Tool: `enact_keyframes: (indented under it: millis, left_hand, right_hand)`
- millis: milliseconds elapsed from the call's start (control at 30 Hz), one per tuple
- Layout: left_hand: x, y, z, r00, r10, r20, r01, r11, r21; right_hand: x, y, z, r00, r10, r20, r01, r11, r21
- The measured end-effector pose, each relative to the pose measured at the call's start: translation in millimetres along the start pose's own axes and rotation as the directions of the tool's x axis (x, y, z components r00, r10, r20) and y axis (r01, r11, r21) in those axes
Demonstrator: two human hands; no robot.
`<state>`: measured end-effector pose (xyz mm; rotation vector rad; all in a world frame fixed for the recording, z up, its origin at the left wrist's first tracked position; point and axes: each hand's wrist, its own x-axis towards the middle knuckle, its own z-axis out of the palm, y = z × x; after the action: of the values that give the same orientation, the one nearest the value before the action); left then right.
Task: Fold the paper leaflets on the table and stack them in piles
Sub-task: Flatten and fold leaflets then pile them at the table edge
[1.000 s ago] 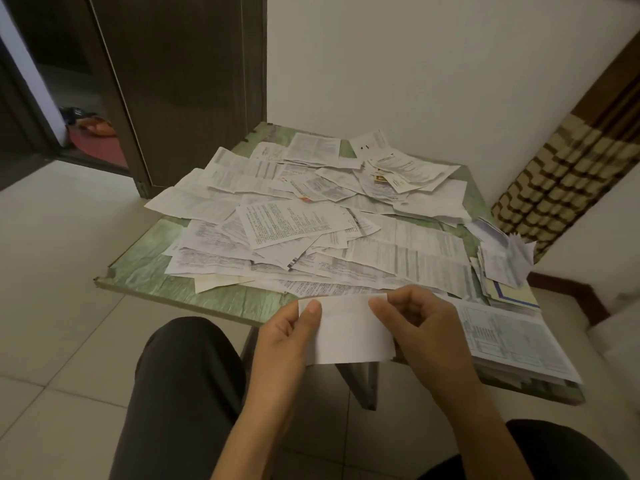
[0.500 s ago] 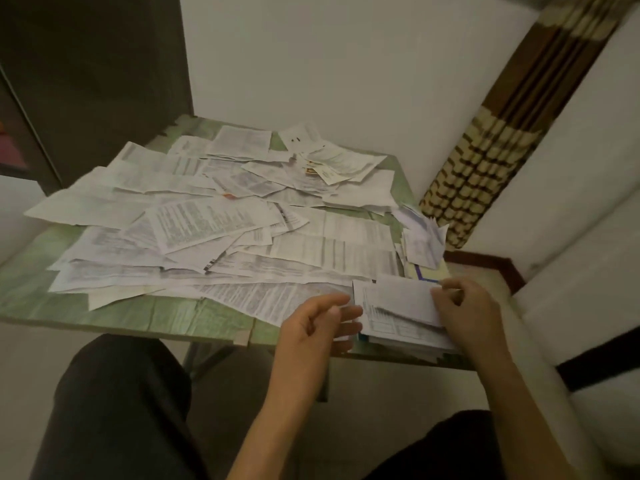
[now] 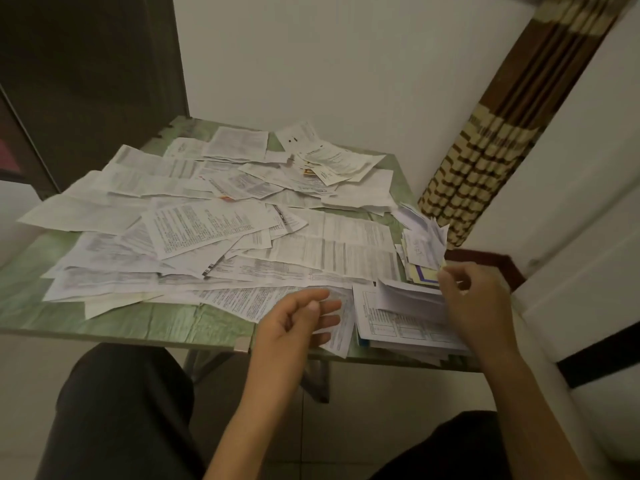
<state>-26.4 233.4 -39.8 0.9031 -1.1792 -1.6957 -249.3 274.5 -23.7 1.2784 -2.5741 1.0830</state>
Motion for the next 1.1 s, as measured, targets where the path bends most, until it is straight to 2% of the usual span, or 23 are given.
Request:
enact_keyframes:
  millis: [167, 267, 367, 533, 633, 833, 900, 967, 1033, 1100]
  left_hand:
    - [11, 15, -21, 0.995, 0.081, -0.05, -0.079, 0.996, 0.042]
    - [15, 27, -41, 0.99, 0.111, -0.091, -0.106, 0.992, 0.065]
    - [19, 38, -70, 0.981, 0.118, -0.156, -0.105, 0.99, 0.09]
    - [24, 50, -115, 0.948, 0.131, -0.289, -0.106, 0.989, 0.1]
    - [21, 52, -131, 0.943, 0.13, -0.306, -0.109, 0.991, 0.082]
    - [16, 52, -147, 0.936, 0.109, -0.334, -0.105, 0.994, 0.03]
    - [14, 51, -153, 0.929, 0.105, -0.356, -0.099, 0.994, 0.036]
    - [12, 50, -159, 0.922, 0.099, -0.374, -0.098, 0.995, 0.022]
    - [10, 51, -162, 0.921, 0.084, -0.381, -0.096, 0.995, -0.011]
    - [8, 53, -159, 0.929, 0.049, -0.366, -0.085, 0.993, -0.083]
  right_hand:
    - [-2, -40, 12, 0.981, -0.179, -0.073, 0.18, 0.984, 0.008]
    - [-13, -83, 41, 0.94, -0.339, 0.038, 0.335, 0.938, 0.085]
    - [-29, -132, 77, 0.847, -0.479, 0.23, 0.442, 0.875, 0.197]
    - [-33, -177, 127, 0.642, -0.636, 0.428, 0.629, 0.756, 0.179]
    - [-33, -186, 147, 0.556, -0.66, 0.505, 0.68, 0.711, 0.181]
    - [-41, -191, 162, 0.476, -0.596, 0.646, 0.727, 0.68, 0.092]
    - [-43, -192, 162, 0.465, -0.59, 0.66, 0.765, 0.643, 0.037]
    - [-46, -194, 156, 0.484, -0.618, 0.62, 0.766, 0.642, 0.041]
    - [-51, -199, 143, 0.572, -0.652, 0.497, 0.681, 0.716, 0.154]
    - [-57, -207, 122, 0.723, -0.605, 0.334, 0.493, 0.79, 0.364]
